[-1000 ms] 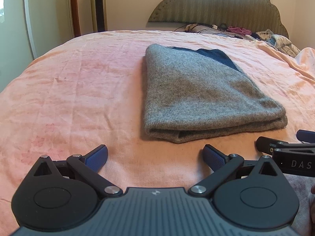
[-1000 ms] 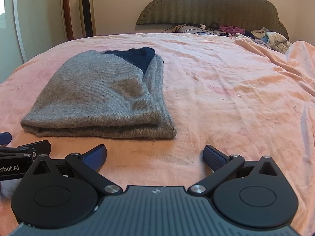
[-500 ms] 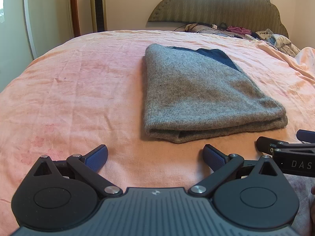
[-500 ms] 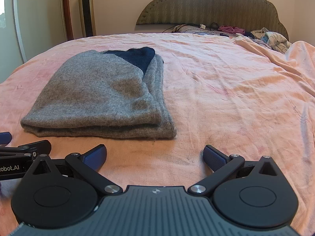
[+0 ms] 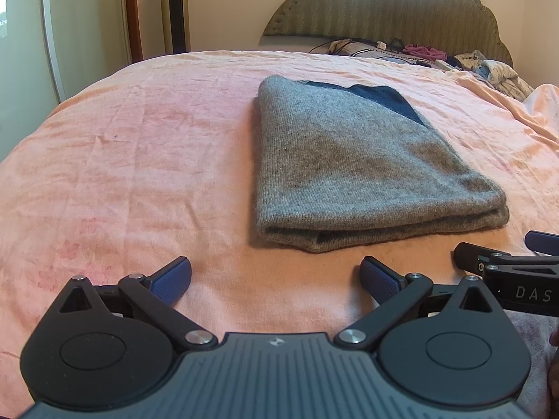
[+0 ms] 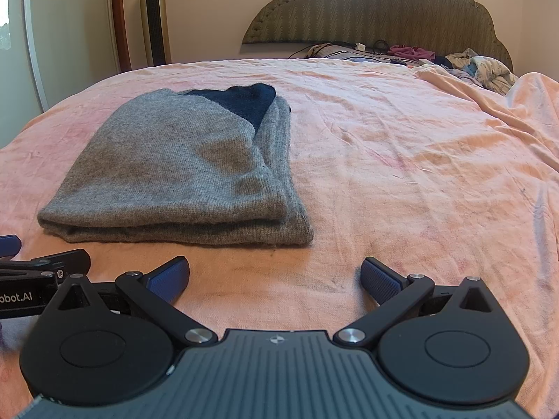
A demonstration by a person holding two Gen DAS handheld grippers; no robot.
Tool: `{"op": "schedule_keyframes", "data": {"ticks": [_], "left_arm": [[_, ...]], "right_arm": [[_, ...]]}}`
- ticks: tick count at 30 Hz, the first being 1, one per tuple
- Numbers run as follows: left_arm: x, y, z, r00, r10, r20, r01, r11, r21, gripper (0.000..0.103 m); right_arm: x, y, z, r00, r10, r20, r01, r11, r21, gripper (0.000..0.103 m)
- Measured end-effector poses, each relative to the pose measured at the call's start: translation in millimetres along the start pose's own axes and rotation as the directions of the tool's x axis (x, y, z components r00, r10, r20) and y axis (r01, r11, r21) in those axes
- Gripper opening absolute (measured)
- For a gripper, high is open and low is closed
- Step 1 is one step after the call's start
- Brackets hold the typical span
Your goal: Fold small clothes
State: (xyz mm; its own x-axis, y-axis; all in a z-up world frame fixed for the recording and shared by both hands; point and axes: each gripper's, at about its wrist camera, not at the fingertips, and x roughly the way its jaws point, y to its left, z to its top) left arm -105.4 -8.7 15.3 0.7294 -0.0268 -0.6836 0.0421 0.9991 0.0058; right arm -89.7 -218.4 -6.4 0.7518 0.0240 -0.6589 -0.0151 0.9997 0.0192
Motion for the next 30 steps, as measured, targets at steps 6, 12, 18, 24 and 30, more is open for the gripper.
{"op": "schedule_keyframes", "data": {"ticks": [6, 12, 18, 24, 30], "left_arm": [[1.0, -1.0, 2.2, 1.0, 0.008, -0.016, -0.008, 1.0, -0.001, 0.103], [2.7, -4.1, 1.8, 1.0, 0.019, -0.009, -0.019, 1.0, 0.003, 0.103], [2.7, -5.0, 0.5, 1.0, 0.021, -0.003, -0.021, 1.0, 0.001, 0.103], [2.3, -5.4, 0.4, 1.0, 0.023, -0.004, -0.023, 1.0, 0.001, 0.103], [2.0, -5.8, 0.4, 1.0, 0.022, -0.005, -0.022, 1.0, 0.001, 0.103]], "right_arm": [[-0.1, 0.2, 0.1, 1.0, 0.0, 0.0, 0.0, 1.0, 0.0, 0.103], [-0.2, 0.0, 0.0, 1.0, 0.0, 0.0, 0.0, 1.0, 0.0, 0.103], [0.0, 0.3, 0.1, 1.0, -0.001, 0.0, 0.001, 1.0, -0.001, 0.103], [-0.1, 0.0, 0.1, 1.0, 0.0, 0.0, 0.0, 1.0, 0.0, 0.103], [0.0, 0.2, 0.2, 1.0, 0.0, 0.0, 0.0, 1.0, 0.0, 0.103]]}}
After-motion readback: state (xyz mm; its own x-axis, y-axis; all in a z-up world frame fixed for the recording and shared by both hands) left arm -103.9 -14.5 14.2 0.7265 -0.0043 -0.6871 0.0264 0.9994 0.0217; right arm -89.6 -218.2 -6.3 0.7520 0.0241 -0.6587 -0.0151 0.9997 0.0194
